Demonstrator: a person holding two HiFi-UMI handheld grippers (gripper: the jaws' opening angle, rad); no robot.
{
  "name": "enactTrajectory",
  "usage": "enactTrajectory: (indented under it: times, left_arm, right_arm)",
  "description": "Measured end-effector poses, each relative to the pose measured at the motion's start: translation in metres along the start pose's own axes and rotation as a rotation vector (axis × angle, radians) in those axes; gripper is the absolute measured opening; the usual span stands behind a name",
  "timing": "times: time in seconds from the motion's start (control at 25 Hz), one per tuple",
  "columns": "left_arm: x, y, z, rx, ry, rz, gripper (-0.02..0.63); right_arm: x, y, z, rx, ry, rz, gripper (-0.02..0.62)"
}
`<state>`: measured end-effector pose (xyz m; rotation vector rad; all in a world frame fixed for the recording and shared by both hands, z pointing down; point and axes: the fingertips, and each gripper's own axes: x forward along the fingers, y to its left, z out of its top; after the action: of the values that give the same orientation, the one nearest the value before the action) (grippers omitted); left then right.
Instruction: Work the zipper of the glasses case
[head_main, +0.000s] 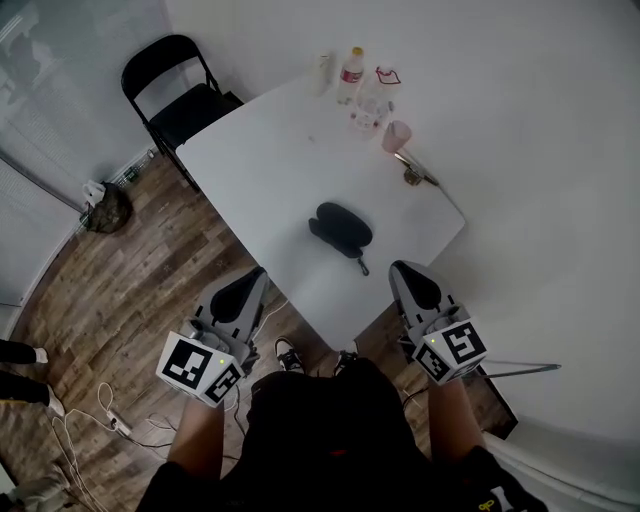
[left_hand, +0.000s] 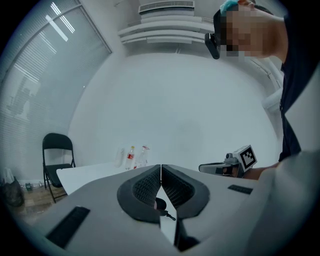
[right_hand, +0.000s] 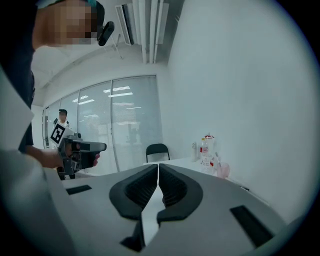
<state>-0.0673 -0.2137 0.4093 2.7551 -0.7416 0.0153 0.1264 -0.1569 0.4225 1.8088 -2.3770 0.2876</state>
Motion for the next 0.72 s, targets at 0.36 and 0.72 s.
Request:
enactTrajectory:
  times: [0.36, 0.72]
  left_arm:
    - [0.025, 0.000, -0.018, -0.035, 0.032, 0.054, 0.023]
    - [0.062, -0.013, -0.043, -0.052, 0.093, 0.110, 0.023]
  right_arm:
    - [0.038, -0.053, -0.043, -0.030, 0.120, -0.005, 0.021]
    - [0.116, -0.124, -0.145, -0.109, 0.382, 0.058, 0.169]
